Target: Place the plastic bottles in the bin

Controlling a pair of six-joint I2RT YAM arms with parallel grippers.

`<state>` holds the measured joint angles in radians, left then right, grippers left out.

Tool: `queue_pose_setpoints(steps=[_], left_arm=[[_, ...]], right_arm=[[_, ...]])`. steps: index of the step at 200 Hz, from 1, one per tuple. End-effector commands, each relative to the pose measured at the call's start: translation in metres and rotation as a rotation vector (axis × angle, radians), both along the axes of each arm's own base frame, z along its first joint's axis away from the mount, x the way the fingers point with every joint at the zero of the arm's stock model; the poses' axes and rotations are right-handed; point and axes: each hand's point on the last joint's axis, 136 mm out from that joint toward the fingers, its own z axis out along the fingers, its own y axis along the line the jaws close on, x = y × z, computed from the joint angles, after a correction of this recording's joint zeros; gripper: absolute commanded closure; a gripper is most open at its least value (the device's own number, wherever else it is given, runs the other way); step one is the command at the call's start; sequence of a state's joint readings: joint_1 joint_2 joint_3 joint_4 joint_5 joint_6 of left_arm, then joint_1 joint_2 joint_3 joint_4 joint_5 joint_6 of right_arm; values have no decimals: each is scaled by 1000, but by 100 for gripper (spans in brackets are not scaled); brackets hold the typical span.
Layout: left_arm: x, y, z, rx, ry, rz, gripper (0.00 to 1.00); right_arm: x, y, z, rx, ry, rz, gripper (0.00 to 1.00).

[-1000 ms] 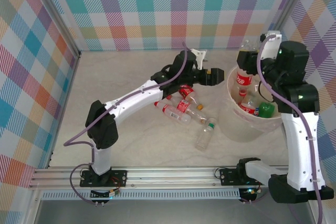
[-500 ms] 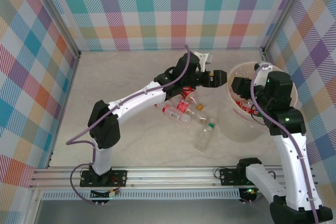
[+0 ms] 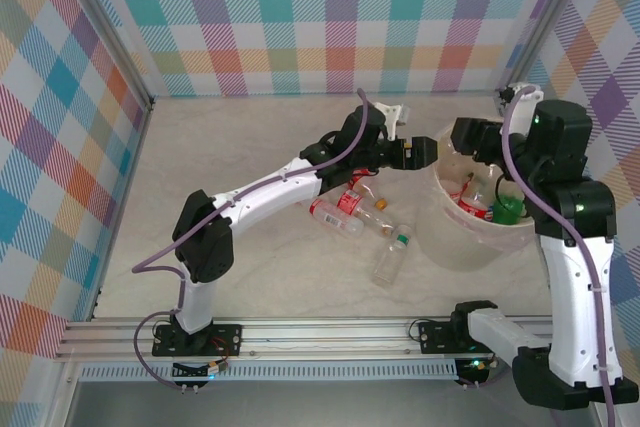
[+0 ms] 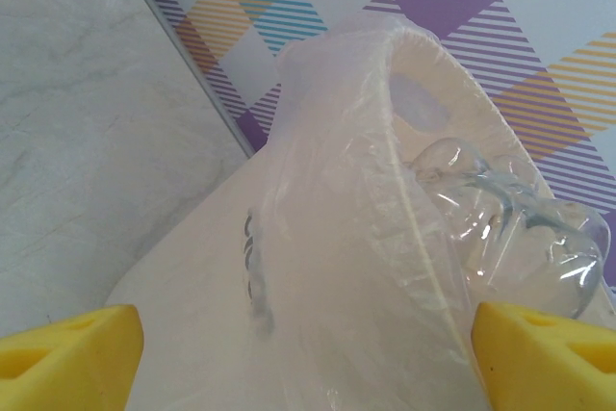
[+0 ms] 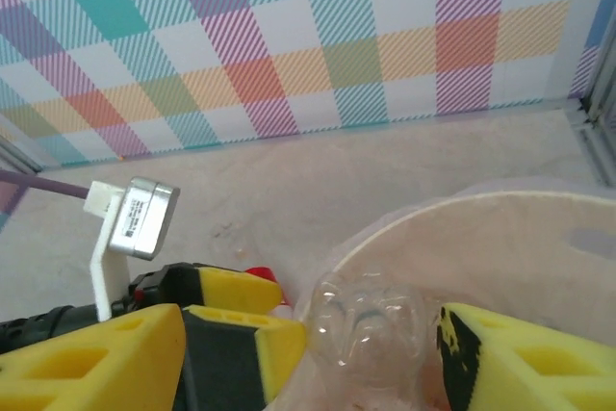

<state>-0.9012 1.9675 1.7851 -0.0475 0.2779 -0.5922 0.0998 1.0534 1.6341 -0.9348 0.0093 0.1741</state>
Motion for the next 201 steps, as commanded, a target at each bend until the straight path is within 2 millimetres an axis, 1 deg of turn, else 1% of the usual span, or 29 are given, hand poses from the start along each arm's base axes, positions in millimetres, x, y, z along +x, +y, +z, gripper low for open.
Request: queue_pose_setpoints(steps=[1, 30, 43, 60, 69, 80, 91, 100, 116, 120, 132, 145, 153, 164, 182, 201], left_arm=[[-3, -5, -4, 8, 10, -5, 13], [-3, -6, -4, 9, 9, -5, 13], [-4, -6, -5, 11, 10, -8, 13], [-4, -6, -7, 14, 14, -10, 13], [-3, -6, -9, 16, 18, -8, 13], [-3, -7, -12, 18, 24, -6, 13], [-3, -7, -14, 19, 27, -2, 13], [-2, -6, -14, 19, 28, 4, 13], [-1, -6, -14, 19, 27, 7, 13], [-1, -6, -14, 19, 25, 8, 13], [-1, -6, -13, 19, 25, 12, 13], [-1, -6, -14, 20, 26, 10, 14], [-1, -6, -14, 20, 28, 9, 14], [-1, -6, -15, 22, 30, 9, 14], [0, -6, -14, 19, 31, 14, 14], [1, -5, -14, 19, 28, 21, 14]], right_arm=[[10, -8, -25, -27, 116, -38, 39], [27, -3, -47, 18, 169, -15, 48], [35, -1, -49, 42, 160, -9, 53], [45, -2, -48, 52, 151, -5, 55], [49, -3, -51, 50, 162, -8, 56], [51, -5, -59, 48, 186, -17, 56], [47, -6, -70, 58, 206, -24, 57], [40, -5, -80, 75, 219, -29, 58], [23, -6, -103, 104, 257, -51, 59], [20, -7, -113, 108, 276, -60, 59], [9, -8, -129, 121, 302, -76, 59], [4, -10, -138, 138, 310, -89, 59], [3, -10, -137, 141, 306, -88, 59], [5, -11, -126, 137, 285, -84, 58], [10, -12, -94, 113, 219, -65, 58], [14, -14, -71, 83, 188, -57, 57]])
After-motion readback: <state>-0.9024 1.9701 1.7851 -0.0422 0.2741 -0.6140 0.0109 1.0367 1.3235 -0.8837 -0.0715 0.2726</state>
